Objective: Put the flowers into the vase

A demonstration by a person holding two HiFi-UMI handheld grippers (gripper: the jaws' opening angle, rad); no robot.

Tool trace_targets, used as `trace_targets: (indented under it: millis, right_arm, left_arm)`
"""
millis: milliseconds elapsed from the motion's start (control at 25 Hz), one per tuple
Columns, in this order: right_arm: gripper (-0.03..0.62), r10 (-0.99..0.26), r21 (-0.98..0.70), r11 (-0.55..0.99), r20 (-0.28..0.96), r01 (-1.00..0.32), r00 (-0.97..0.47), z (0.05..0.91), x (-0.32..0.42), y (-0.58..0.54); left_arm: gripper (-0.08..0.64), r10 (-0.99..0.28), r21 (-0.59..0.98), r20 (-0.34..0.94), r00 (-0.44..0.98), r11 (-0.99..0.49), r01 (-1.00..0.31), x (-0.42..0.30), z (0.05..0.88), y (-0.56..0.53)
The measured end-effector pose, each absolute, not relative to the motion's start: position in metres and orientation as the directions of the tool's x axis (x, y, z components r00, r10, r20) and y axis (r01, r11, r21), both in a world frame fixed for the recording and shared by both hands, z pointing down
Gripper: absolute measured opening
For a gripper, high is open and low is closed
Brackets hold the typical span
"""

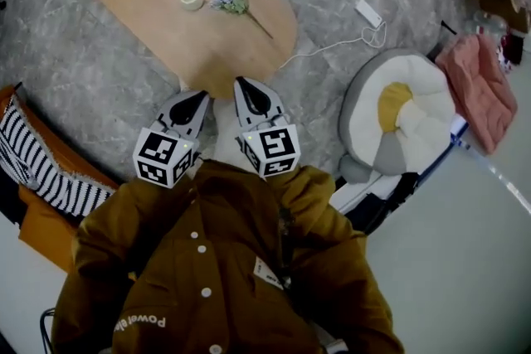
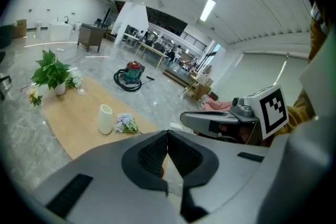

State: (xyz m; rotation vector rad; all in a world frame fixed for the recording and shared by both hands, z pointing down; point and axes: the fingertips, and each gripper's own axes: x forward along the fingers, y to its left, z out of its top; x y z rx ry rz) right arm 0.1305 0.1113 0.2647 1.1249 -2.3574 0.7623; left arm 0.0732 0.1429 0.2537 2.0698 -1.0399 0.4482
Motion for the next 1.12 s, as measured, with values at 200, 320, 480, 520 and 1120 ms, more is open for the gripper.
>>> trace_targets:
  millis: [200,320,480,520,1120]
  right_arm:
    - [0.005,-0.530,-0.269,0.567,0.604,-0.778,-0.595,0.308,0.133,0.089]
    - [0.005,-0.510,-0.238,0.599,0.623,-0.764,-0.594,0.326,0.136,0.079]
    - [0.005,-0.477,-0.243,0.625,0.634,-0.742,-0.609,0.349,0.138,0.066]
    - [0.006,-0.474,-0.244,0.628,0.634,-0.739,-0.612,0.355,0.137,0.062]
    - [0.069,-0.393,-0.198,0.688,0.708,-0.698,-0.587,0.461,0.140,0.031]
  left_arm:
    - [0.008,-0.561,0.440,0.618,0.551,-0.333,-0.834,0.073,0.291,0.123]
    - [0.008,-0.578,0.420,0.627,0.522,-0.313,-0.851,0.075,0.303,0.120]
    - [0.008,-0.585,0.419,0.627,0.515,-0.304,-0.856,0.079,0.324,0.119]
    - [0.008,-0.587,0.420,0.628,0.511,-0.298,-0.857,0.079,0.330,0.119]
    - [0.008,-0.534,0.442,0.727,0.432,-0.118,-0.889,0.081,0.435,0.093]
